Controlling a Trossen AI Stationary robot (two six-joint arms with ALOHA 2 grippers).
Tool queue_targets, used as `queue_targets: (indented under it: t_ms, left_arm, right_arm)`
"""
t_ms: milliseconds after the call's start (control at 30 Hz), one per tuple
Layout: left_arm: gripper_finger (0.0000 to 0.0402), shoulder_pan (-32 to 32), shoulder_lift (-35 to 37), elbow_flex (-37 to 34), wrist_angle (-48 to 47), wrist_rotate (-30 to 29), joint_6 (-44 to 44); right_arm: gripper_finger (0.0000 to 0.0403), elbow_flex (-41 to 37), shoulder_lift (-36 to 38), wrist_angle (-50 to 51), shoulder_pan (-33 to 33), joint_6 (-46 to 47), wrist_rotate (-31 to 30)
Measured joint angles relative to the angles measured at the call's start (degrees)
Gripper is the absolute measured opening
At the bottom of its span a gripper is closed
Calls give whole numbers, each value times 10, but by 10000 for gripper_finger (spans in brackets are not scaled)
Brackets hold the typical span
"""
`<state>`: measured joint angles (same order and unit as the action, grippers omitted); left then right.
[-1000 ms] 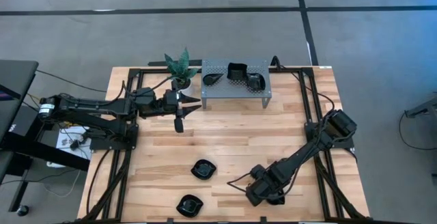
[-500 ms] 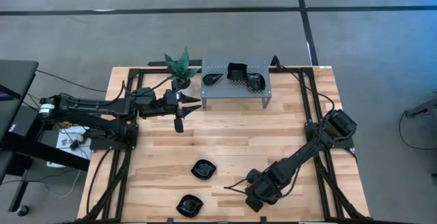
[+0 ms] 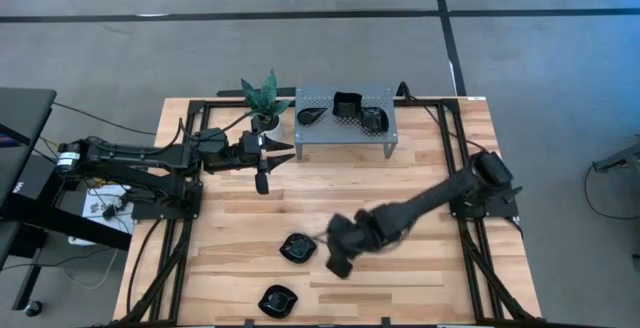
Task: Pick & Place Mini shaped plates
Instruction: Stack the right leaf-shaped plate on top of the leaf-shaped plate on the shelf
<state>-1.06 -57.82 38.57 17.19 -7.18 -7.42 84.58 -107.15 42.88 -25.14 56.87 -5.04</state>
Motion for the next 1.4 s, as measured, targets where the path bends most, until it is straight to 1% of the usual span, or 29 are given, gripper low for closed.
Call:
queue_targets:
  t_ms: [67, 167, 300, 367, 433, 500, 567, 700, 833, 933, 1000, 1100, 1233, 1400]
  left_arm:
    - [99, 0, 0, 0, 0, 0, 0]
    - [99, 0, 0, 0, 0, 0, 0]
    - [99, 0, 0, 0, 0, 0, 0]
    - [99, 0, 0, 0, -1, 0, 0]
    - [99, 0, 0, 0, -2, 0, 0]
    - [99, 0, 0, 0, -2, 0, 0]
    - [99, 0, 0, 0, -2, 0, 0]
    - [99, 0, 0, 0, -2, 0, 0]
    - [99, 0, 0, 0, -2, 0, 0]
    - [99, 0, 0, 0, -3, 0, 0]
    - [99, 0, 0, 0, -3, 0, 0]
    - [99, 0, 0, 0, -4, 0, 0]
    - [99, 0, 0, 0, -4, 0, 0]
    - [99, 0, 0, 0, -4, 0, 0]
  right_arm:
    - [2, 40, 0, 71, 26, -8, -15]
    - [3, 106, 0, 202, 65, -31, -73]
    - [2, 207, 0, 367, 128, -90, -140]
    - [1, 251, 0, 431, 165, -106, -175]
    - [2, 284, 1, 468, 210, -109, -204]
    - [1, 292, 8, 463, 262, -136, -206]
    - [1, 295, 16, 451, 317, -165, -197]
    - [1, 295, 20, 469, 425, -179, -177]
    - [1, 295, 17, 467, 499, -200, -163]
    - [1, 295, 17, 460, 514, -208, -144]
    - [1, 295, 17, 461, 512, -208, -136]
    - [1, 295, 17, 464, 501, -209, -103]
    - [1, 295, 17, 446, 484, -214, -109]
    - [1, 295, 11, 435, 480, -215, -115]
